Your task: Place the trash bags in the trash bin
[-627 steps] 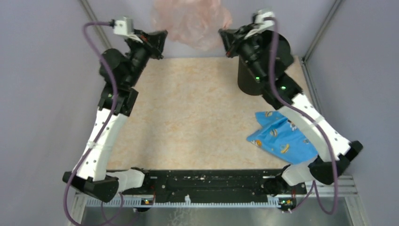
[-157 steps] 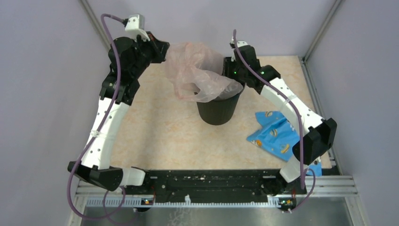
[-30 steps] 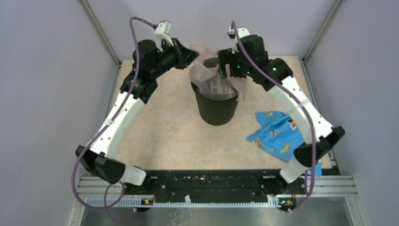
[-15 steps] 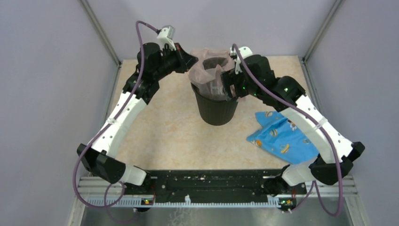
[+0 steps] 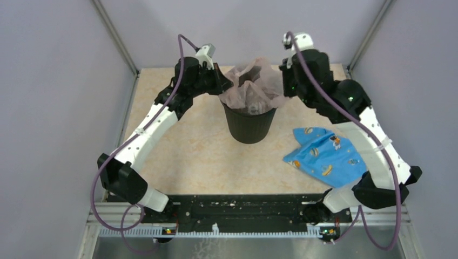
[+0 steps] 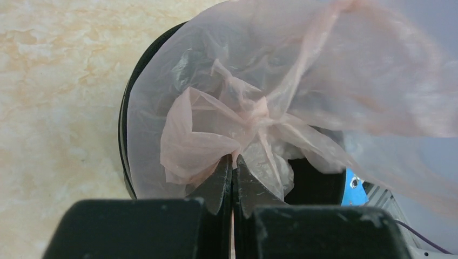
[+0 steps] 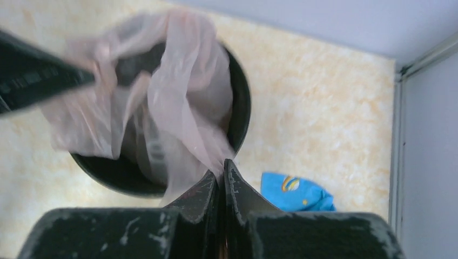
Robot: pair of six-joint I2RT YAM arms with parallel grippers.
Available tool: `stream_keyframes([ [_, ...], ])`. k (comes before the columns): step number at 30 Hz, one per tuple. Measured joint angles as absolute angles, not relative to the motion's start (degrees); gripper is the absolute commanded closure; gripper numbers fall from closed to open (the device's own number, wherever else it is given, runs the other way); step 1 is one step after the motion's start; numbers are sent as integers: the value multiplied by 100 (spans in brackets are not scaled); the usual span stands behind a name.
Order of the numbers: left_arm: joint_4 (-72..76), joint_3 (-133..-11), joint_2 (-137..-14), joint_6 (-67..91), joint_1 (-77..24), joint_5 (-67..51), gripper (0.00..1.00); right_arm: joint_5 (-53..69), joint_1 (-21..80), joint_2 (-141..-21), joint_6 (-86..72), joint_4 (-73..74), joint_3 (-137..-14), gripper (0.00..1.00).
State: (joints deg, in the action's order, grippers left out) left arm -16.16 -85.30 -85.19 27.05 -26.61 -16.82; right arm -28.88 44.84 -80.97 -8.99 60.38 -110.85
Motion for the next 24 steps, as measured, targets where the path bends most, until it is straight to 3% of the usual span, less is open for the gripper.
stream_keyframes([
  [6, -1813, -8530, -8355, 2530, -2681, -1382, 100, -3489, 4429, -8368, -609, 6012, -12352, 98],
  [24, -1962, -9627, -9111, 2123, -1997, -1002, 100, -3011, 2814, -10029, -266, 5013, -12046, 100],
])
